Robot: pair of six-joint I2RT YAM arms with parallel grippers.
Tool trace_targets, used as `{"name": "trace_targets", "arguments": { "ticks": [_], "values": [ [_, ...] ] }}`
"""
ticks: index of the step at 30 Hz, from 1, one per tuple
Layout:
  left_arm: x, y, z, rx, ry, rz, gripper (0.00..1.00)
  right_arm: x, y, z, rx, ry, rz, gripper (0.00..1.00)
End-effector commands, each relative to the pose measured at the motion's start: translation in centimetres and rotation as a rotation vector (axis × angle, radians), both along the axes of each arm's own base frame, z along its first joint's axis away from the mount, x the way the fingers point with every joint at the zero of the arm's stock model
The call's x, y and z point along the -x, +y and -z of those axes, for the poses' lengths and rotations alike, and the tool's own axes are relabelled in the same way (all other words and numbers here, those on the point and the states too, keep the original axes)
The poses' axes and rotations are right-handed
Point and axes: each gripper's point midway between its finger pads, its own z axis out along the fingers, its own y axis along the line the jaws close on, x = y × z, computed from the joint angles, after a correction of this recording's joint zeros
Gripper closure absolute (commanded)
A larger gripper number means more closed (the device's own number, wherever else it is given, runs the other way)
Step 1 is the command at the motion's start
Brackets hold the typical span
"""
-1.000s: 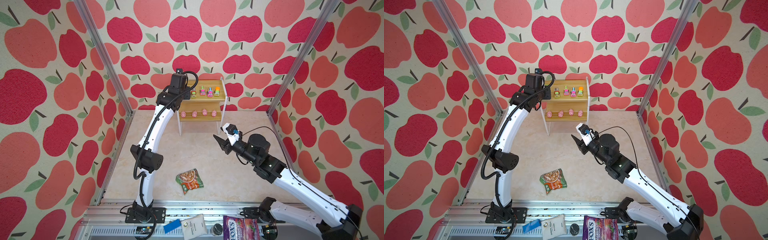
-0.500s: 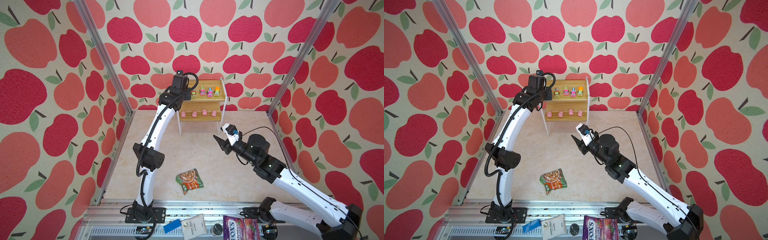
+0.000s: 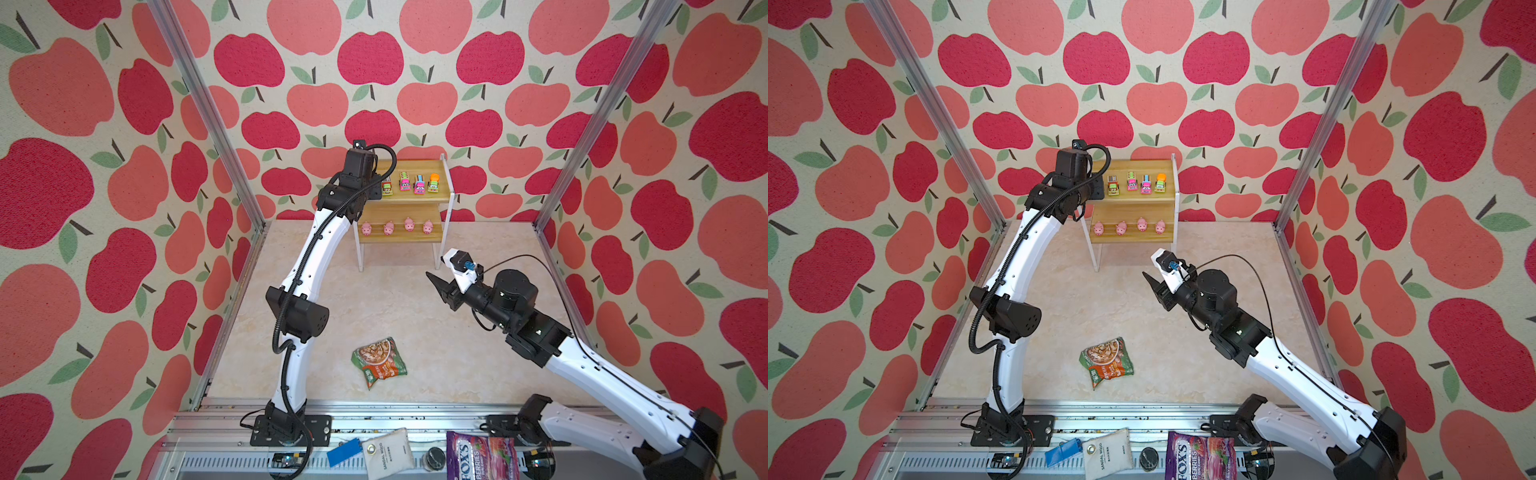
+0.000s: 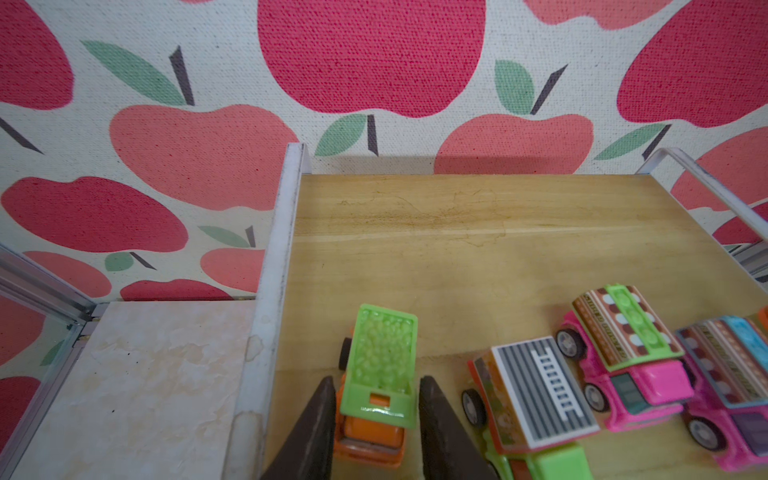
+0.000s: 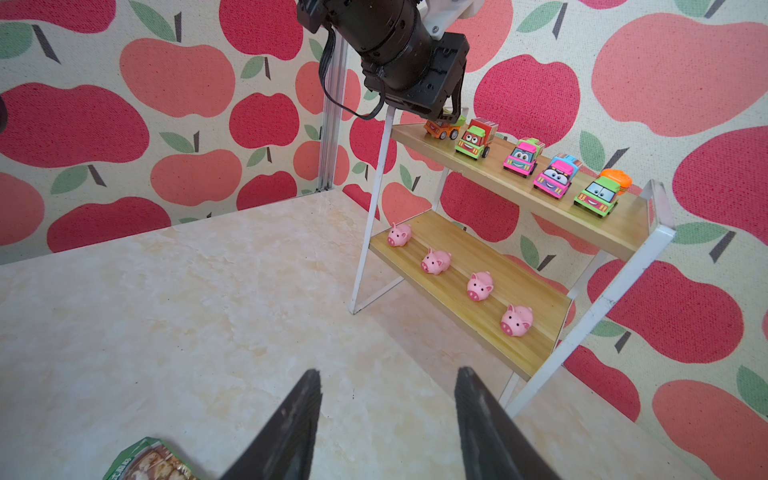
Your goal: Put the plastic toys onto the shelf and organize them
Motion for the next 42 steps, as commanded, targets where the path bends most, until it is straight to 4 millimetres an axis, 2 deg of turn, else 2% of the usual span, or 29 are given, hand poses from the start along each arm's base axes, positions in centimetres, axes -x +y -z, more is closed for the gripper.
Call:
{"name": "trace_targets", "arguments": {
  "ticks": [1,7,12,15,18,20,21,24,28,30,31,34,37,38,39,42],
  "values": [
    [-0.4,0.3,-0.2,0.024,-0.006,-0.016,0.60,-0.2,-0.5,-0.1,-0.008,-0.013,0.018,0.45],
    [0.0,0.3,-2.1,0.052,-0.044,-0.006,0.42,-0.3,-0.5,-0.2,-0.009,-0.015,0.020,0.45],
    [0.7,0.0,-4.2,0.092,-0.086,0.016,0.34,-0.3,-0.4,-0.4,-0.016,-0.012,0.019,0.45],
    [1.4,-0.2,-5.8,0.127,-0.115,0.043,0.28,-0.4,-0.6,-0.9,-0.026,-0.014,0.024,0.44],
    [2.4,-0.1,-7.8,0.169,-0.144,0.065,0.18,-0.6,-1.0,-1.3,-0.038,-0.007,0.040,0.39],
    [3.3,0.6,-9.2,0.201,-0.159,0.065,0.03,-1.0,-1.6,-1.5,-0.050,0.006,0.069,0.30],
    [3.7,0.9,-9.7,0.215,-0.166,0.065,0.01,-1.4,-2.0,-1.6,-0.055,0.015,0.087,0.26],
    [5.3,2.3,-11.6,0.252,-0.199,0.076,0.01,-2.7,-3.5,-1.3,-0.065,0.061,0.157,0.16],
    [8.5,5.4,-13.4,0.279,-0.278,0.063,0.01,-4.2,-6.2,-0.5,-0.079,0.119,0.258,0.01],
    [10.6,7.6,-13.5,0.291,-0.322,0.045,0.01,-4.9,-7.9,0.0,-0.086,0.139,0.317,0.01],
    [11.7,9.1,-13.1,0.291,-0.332,0.024,0.01,-5.1,-8.9,0.5,-0.086,0.141,0.355,0.01],
    [14.8,13.2,-9.9,0.276,-0.313,-0.059,0.01,-5.8,-12.2,2.3,-0.077,0.154,0.472,0.01],
    [17.6,16.6,-5.6,0.232,-0.278,-0.151,0.01,-6.1,-15.7,4.0,-0.075,0.147,0.595,0.01],
    [18.5,17.6,-3.4,0.221,-0.254,-0.176,0.01,-6.1,-17.0,4.5,-0.079,0.137,0.642,0.01],
    [19.6,18.5,-2.3,0.213,-0.249,-0.197,0.01,-6.0,-18.0,5.2,-0.078,0.129,0.676,0.01],
    [21.7,20.9,3.0,0.195,-0.187,-0.269,0.01,-5.8,-20.8,7.9,-0.046,0.098,0.794,0.01]
  ]
}}
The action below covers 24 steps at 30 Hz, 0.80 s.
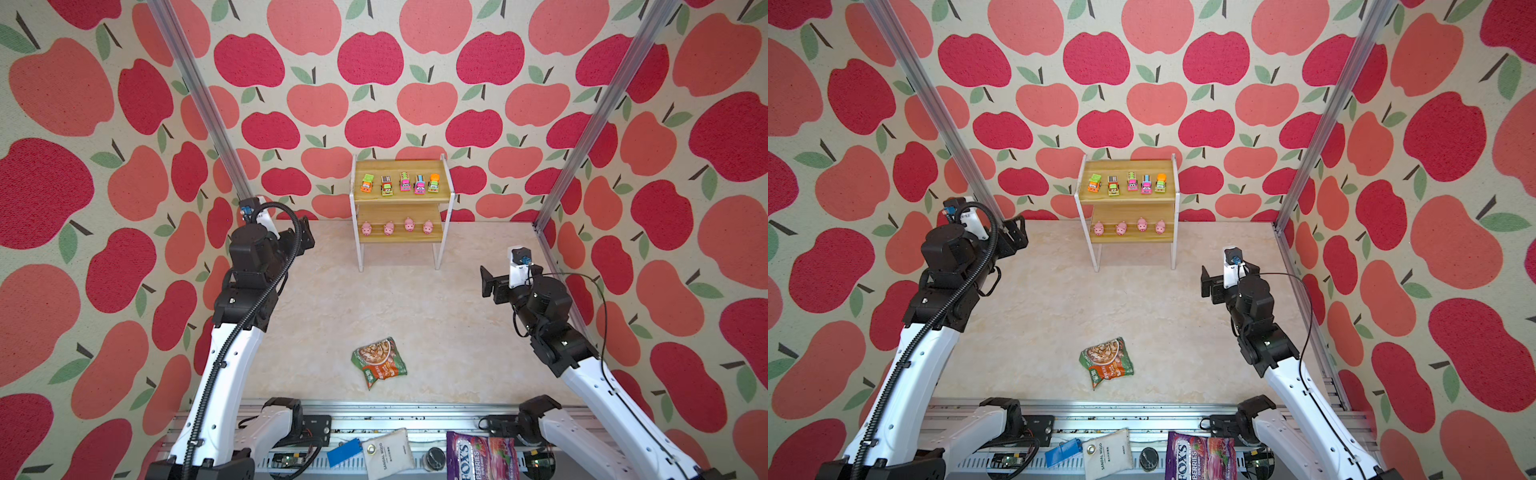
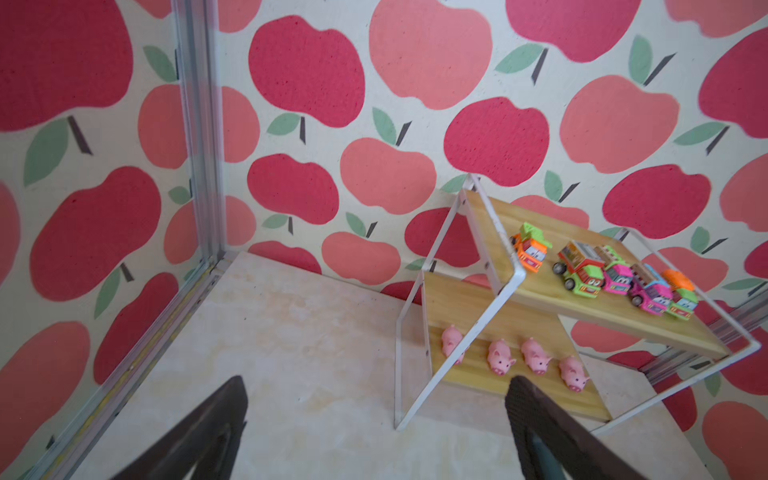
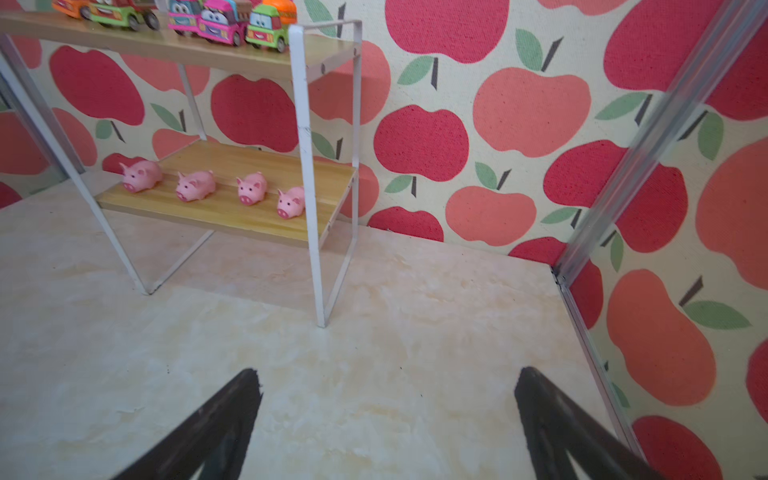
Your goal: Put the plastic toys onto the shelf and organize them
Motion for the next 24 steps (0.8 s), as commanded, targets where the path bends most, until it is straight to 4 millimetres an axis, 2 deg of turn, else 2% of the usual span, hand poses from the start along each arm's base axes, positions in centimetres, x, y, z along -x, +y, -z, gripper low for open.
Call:
{"name": "trace_targets", "arguments": {
  "ticks": [1,5,9,16,18,24],
  "values": [
    [1.1,2.0,4.9,-0.015,0.055,-0.064,0.01,-0.1,-3.5,2.3,0.028,-0.024,0.170,0.01],
    [1.7,3.3,11.6,-0.078,0.110,-0.090,0.01,-0.5,-4.8,6.0,0.047,-0.039,0.233,0.01],
    [1.4,4.2,16.4,-0.142,0.149,-0.123,0.01,-1.2,-5.3,10.2,0.071,-0.006,0.239,0.01],
    [-0.3,6.2,24.2,-0.184,0.317,-0.201,0.01,-3.1,-5.9,13.6,0.080,0.019,0.230,0.01],
    [-1.1,6.1,25.1,-0.188,0.286,-0.196,0.01,-3.7,-6.5,14.5,0.065,0.032,0.240,0.01],
    [-3.0,6.1,26.6,-0.238,0.170,-0.180,0.01,-5.8,-7.0,14.9,0.022,0.041,0.212,0.01]
  ]
}}
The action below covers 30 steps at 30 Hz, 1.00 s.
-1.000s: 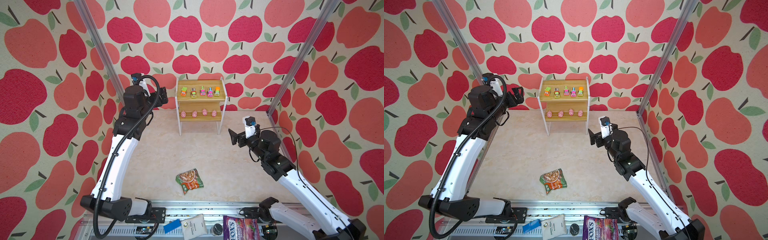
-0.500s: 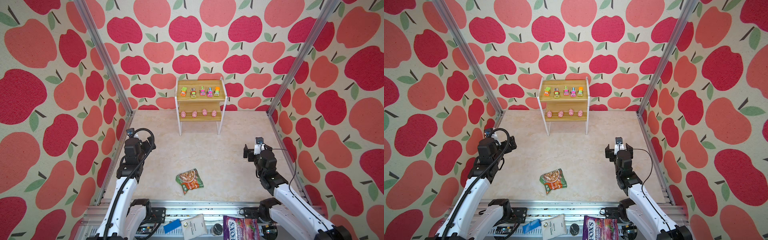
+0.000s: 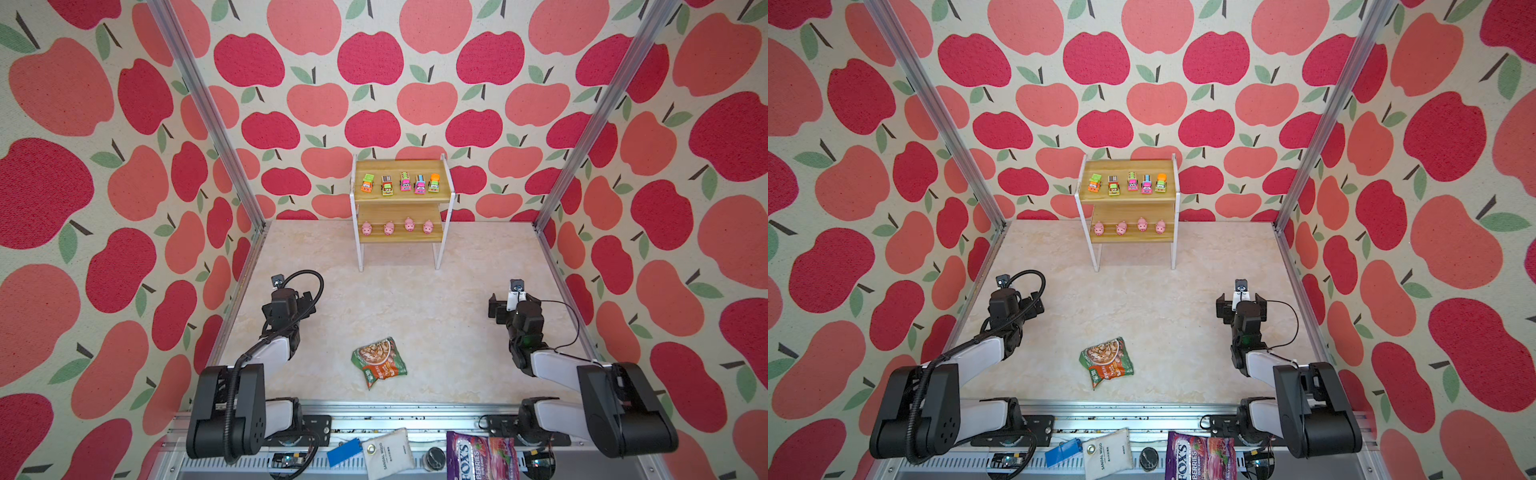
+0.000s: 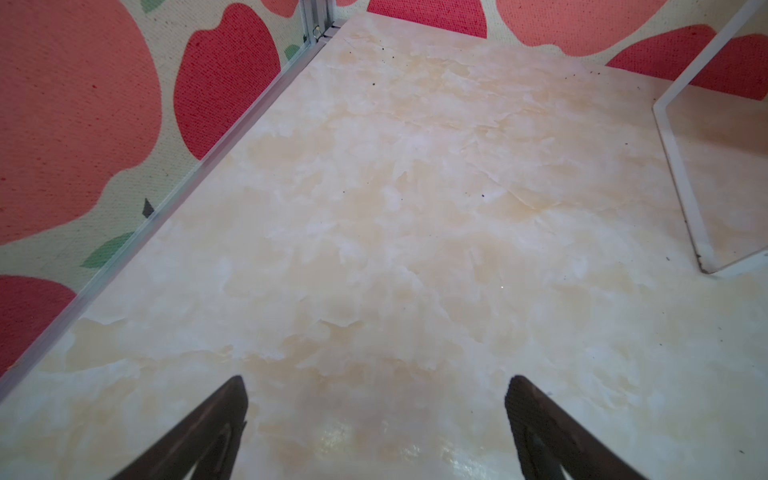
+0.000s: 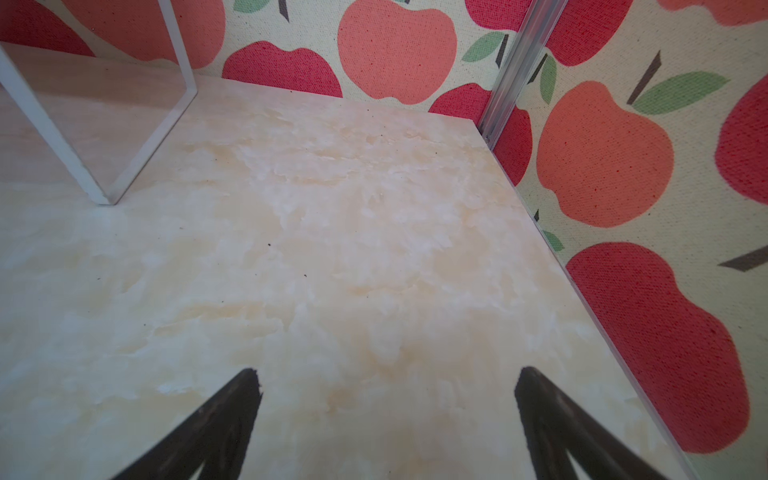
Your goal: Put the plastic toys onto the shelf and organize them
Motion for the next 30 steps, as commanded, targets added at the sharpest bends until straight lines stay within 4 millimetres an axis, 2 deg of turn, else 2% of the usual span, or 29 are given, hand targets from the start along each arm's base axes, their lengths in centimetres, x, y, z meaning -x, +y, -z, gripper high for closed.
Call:
{"name": "trace_targets", "arguments": {
  "ticks": [1,5,7,9,11,12,13,15,30],
  "values": [
    [-2.5,0.3,-3.4,-0.070,-0.163,0.026,0.01,-2.2,0.4,-2.4,-0.058,-0.083,-0.044,0.01],
    [-3.2,-0.9,-3.2,-0.121,-0.218,0.118,0.01,-3.5,0.1,-1.6,-0.062,-0.058,-0.060,0.01],
    [-2.7,-0.1,-1.4,-0.114,-0.249,0.084,0.01,-3.9,0.3,-0.5,-0.061,-0.079,-0.079,0.01],
    [-2.9,0.2,-1.3,-0.145,-0.282,0.069,0.01,-3.8,0.9,0.1,-0.048,-0.119,-0.109,0.01],
    [-3.6,0.4,-0.5,-0.077,-0.157,0.067,0.01,-3.8,1.0,0.6,-0.047,-0.061,-0.104,0.01],
    [-4.3,0.7,-0.5,-0.080,-0.172,0.070,0.01,-4.2,0.9,0.9,-0.045,-0.026,-0.096,0.01],
    [-4.3,0.7,-0.8,-0.089,-0.211,0.077,0.01,-5.1,0.8,1.0,-0.051,-0.008,-0.090,0.01],
    [-4.2,0.6,-0.6,-0.067,-0.170,0.071,0.01,-5.0,0.5,1.1,-0.086,0.002,-0.106,0.01],
    [-4.3,0.6,-0.7,-0.088,-0.191,0.075,0.01,-4.8,0.8,1.0,-0.077,-0.015,-0.125,0.01]
  ]
}}
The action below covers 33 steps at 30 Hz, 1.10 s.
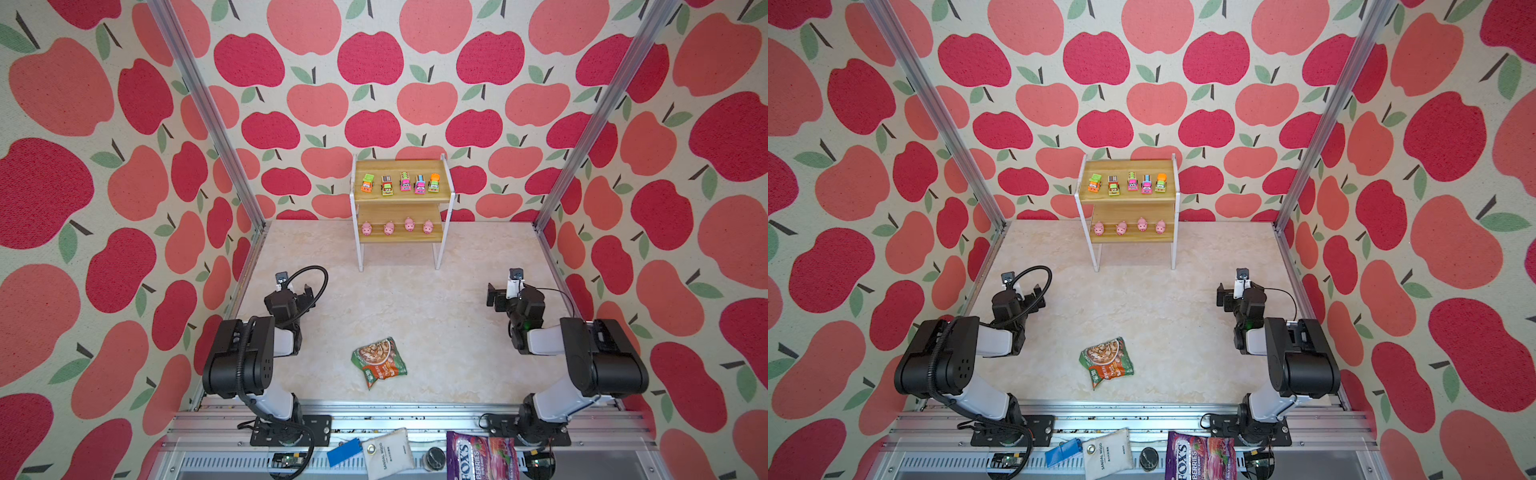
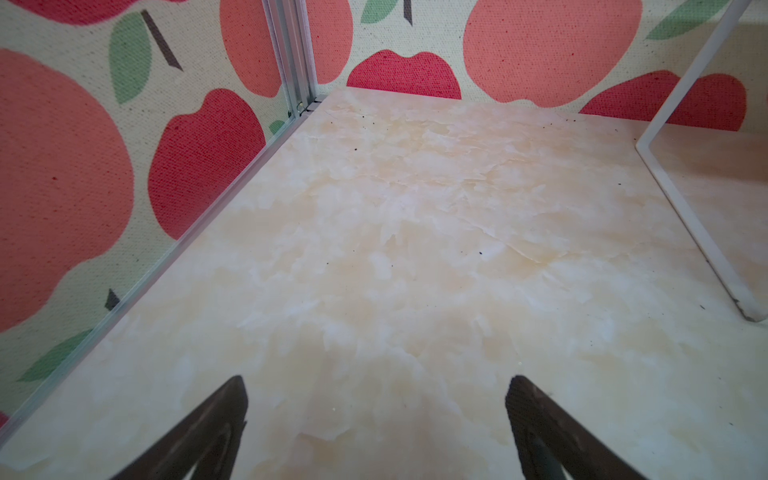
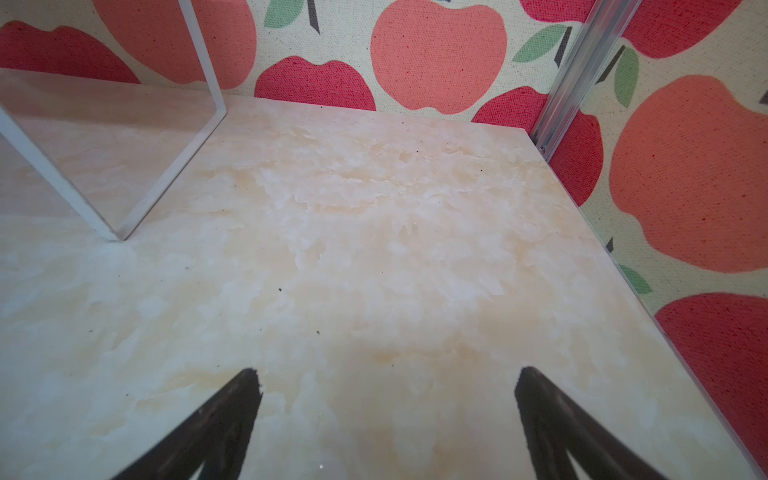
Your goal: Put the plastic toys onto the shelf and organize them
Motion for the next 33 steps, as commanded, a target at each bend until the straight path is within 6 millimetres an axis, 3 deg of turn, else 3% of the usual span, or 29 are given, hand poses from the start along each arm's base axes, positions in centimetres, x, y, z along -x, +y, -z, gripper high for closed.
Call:
{"name": "trace_targets", "arguments": {
  "ticks": [1,33],
  "values": [
    [-0.42,-0.20,-0.73,-0.006,-0.028,0.014,0.01,0.04,0.28,-0.16,-0.004,-0.006,-0.015,0.01],
    [-0.42,-0.19,-0.69,-0.006,-0.027,0.013,0.01,-0.15,0.33,-0.07,-0.007,0.003,-0.019,0.01]
  ]
}}
